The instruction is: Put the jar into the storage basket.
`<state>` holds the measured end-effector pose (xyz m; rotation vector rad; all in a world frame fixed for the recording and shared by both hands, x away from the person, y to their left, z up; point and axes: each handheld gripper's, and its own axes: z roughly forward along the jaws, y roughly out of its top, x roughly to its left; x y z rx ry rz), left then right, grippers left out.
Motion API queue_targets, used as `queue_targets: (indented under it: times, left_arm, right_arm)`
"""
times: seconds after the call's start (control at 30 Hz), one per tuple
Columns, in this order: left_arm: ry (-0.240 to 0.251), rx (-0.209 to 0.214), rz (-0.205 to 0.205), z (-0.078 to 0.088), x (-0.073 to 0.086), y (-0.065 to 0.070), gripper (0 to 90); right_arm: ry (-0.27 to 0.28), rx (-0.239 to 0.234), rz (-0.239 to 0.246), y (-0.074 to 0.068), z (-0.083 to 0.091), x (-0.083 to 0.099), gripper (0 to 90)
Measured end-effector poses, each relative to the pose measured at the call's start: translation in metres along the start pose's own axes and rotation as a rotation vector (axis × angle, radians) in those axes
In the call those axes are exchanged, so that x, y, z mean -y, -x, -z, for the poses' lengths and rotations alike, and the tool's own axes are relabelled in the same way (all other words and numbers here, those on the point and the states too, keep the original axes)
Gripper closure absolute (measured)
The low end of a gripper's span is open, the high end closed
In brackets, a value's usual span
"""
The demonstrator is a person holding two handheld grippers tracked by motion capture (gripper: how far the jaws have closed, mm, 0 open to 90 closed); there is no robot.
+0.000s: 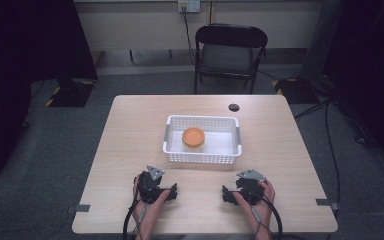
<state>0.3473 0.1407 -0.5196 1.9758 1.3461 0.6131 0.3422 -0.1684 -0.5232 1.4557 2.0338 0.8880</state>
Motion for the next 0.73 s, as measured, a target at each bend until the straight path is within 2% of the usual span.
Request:
queue_targets:
  times: [0.73]
  left_arm:
    - [-0.005,0.002,-0.004,-0.0007,-0.0008,-0.0006,1.2]
  right_arm:
    - [0.001,0.0,0.001,0.0001,0.0,-0.0001,0.0]
